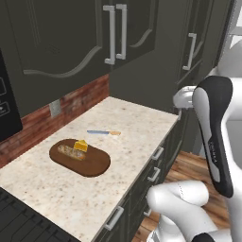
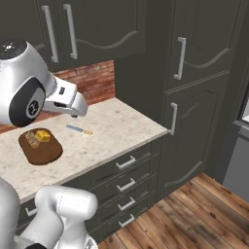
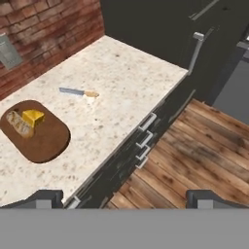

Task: Retrieve the sausage and cheese from the fridge and place them on the cutting board on the counter.

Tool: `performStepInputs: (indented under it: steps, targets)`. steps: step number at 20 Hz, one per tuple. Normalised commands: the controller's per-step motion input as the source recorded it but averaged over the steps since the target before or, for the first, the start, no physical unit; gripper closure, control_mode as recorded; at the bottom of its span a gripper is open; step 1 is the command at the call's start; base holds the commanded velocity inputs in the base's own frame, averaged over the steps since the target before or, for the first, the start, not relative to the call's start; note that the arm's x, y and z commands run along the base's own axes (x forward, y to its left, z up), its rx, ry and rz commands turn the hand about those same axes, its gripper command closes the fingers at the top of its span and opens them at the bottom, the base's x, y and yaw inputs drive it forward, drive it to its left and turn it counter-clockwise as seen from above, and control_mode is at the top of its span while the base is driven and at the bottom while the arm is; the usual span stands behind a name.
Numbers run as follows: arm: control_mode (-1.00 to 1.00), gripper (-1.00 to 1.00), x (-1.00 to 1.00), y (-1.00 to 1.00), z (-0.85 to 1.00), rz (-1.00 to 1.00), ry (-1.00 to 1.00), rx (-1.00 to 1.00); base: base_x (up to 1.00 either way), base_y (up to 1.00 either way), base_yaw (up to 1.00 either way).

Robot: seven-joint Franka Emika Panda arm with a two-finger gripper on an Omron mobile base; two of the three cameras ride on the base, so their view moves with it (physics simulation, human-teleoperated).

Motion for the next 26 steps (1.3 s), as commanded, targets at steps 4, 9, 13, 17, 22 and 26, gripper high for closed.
performStepInputs:
  steps: [4,9,13,17,22,26]
  targets:
    - [-1.00,-1.00,-0.55,0.00,0.00,-0.03,-0.13,-0.05,0.00,0.00,0.00]
    - [-1.00,-1.00,-0.42,0.00,0.00,-0.03,-0.14,-0.02,0.00,0.00,0.00]
    - [1.00,-1.00,0.00,0.00,0.00,0.00,0.00,0.00,-0.04,-0.03,-0.01]
    - [1.00,-1.00,0.00,0.00,0.00,0.00,0.00,0.00,-0.65,-0.22,-0.20]
    - [1.00,-1.00,0.00,0.00,0.00,0.00,0.00,0.00,-0.78,-0.28,-0.28]
    - [1.00,-1.00,0.00,0.00,0.00,0.00,0.00,0.00,0.19,-0.75,-0.52]
